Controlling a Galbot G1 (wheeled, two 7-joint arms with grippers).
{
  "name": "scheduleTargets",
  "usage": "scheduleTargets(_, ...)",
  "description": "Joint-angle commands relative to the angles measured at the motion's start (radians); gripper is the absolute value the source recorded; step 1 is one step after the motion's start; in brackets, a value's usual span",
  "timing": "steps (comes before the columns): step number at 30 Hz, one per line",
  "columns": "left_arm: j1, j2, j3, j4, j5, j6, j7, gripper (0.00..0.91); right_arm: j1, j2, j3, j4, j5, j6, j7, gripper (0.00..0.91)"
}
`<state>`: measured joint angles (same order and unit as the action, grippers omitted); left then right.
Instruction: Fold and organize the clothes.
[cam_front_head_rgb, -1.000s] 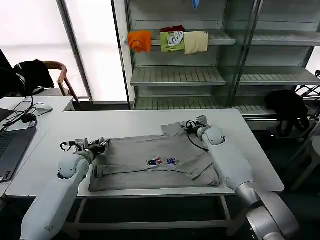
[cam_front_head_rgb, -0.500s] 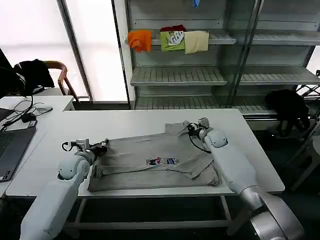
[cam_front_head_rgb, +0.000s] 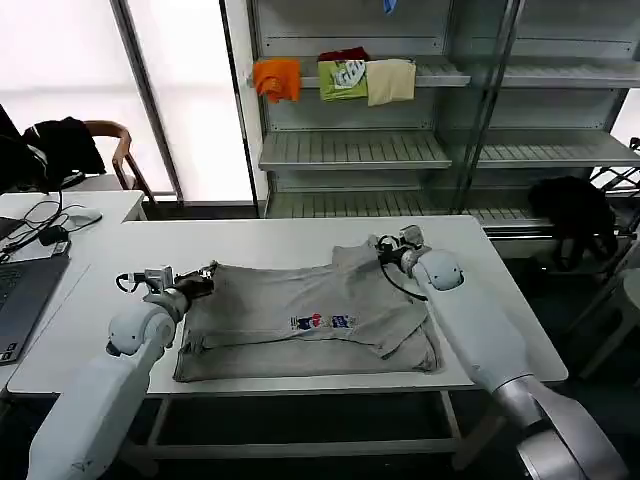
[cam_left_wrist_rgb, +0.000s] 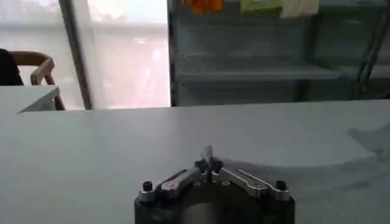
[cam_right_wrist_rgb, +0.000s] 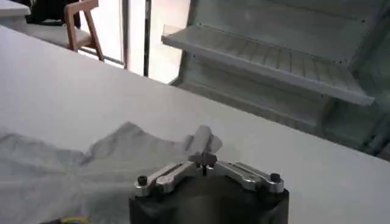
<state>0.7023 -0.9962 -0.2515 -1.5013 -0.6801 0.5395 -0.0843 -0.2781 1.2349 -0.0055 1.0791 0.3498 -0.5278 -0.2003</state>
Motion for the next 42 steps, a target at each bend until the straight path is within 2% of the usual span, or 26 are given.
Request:
scheduleTargets(1, 0.107, 0.038, -0.039, -0.118, -0.011, -0.03, 0.002, 0.01, -0.065, -0.088, 0.006, 0.256, 0.106, -0.016, 0.024, 0.0)
scheduleTargets(8, 0.205, 0.05, -0.08, -0.216, -0.008, -0.05, -0.042, 0.01, -0.202, -0.146, 0.065, 0.421, 0.138, -0.019, 0.047, 0.0)
scheduleTargets(21, 0.352, 0.045, -0.155, -0.394, 0.002, 0.011, -0.143, 0.01, -0.484, -0.27, 0.141, 0.708, 0.145, -0.011, 0.069, 0.0)
scheduleTargets(29, 0.429, 0.045, -0.189, -0.456, 0.05, 0.033, -0.141, 0.01, -0.596, -0.317, 0.192, 0.785, 0.142, 0.005, 0.071, 0.0)
scheduleTargets(42, 0.466, 0.035, -0.194, -0.458, 0.081, 0.029, -0.126, 0.02, -0.738, -0.357, 0.245, 0.893, 0.137, 0.002, 0.069, 0.0)
